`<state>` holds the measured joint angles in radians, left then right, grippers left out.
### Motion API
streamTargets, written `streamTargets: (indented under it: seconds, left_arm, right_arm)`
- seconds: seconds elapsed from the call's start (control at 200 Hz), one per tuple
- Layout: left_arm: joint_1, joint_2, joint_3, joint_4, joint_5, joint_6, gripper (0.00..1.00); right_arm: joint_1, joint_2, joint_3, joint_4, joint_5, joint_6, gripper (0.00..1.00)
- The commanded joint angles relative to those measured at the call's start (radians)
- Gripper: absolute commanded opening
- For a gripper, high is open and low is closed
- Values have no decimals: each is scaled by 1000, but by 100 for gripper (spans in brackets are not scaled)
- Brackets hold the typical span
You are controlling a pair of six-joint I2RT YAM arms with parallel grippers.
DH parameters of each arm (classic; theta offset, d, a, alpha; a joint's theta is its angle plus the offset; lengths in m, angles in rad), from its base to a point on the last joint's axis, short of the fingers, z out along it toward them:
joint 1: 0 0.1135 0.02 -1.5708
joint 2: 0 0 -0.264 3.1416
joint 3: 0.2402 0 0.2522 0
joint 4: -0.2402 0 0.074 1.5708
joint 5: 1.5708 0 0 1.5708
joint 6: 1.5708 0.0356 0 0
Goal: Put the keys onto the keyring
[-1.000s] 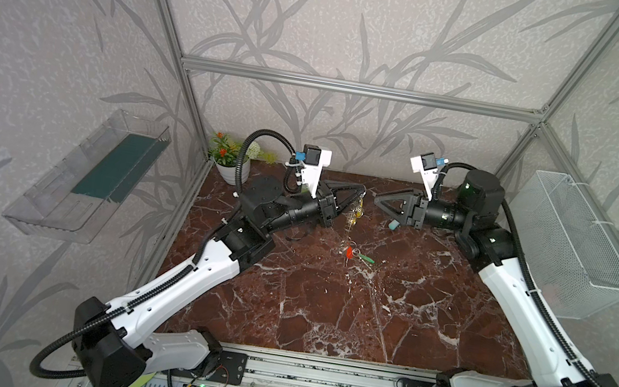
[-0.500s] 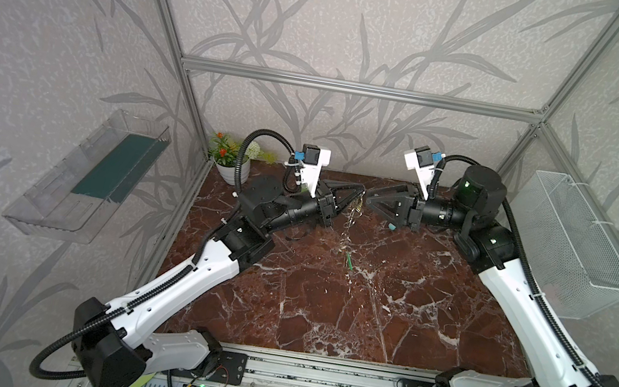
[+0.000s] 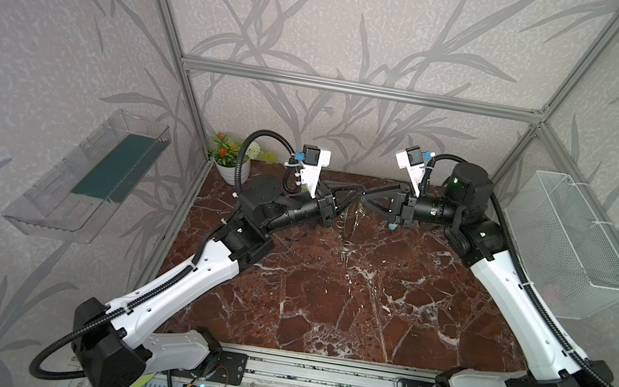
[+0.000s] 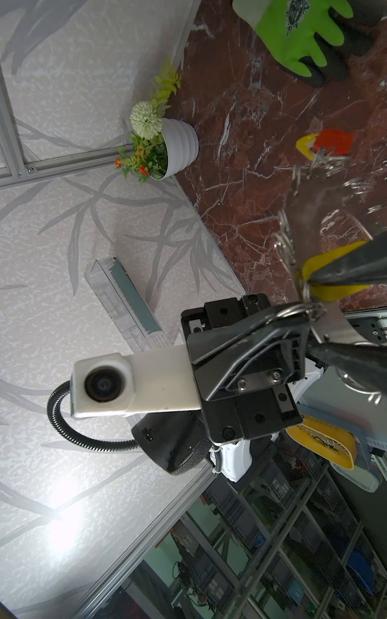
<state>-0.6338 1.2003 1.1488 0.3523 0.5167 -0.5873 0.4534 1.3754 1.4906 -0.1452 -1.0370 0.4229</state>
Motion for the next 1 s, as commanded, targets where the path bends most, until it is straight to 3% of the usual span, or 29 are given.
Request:
streamTargets:
  seconds: [0.0, 0.24, 0.51, 0.75, 0.995]
  left_arm:
    - [-6, -19, 12, 41, 10, -10, 0]
    - [-8, -23, 11, 22, 9, 0, 0]
    - [-9, -33, 21, -59, 6, 37, 0]
    - [-3, -29, 119, -306, 31, 118, 0]
    - [17, -22, 189, -469, 73, 188, 14]
  right_arm:
    - [25, 9, 12, 78, -23, 28, 23]
    - [28, 17, 8, 111, -22, 49, 0]
    - [28, 0, -7, 119, -17, 56, 0]
    - [23, -13, 8, 7, 6, -24, 0]
    - [13, -11, 26, -44, -1, -63, 0]
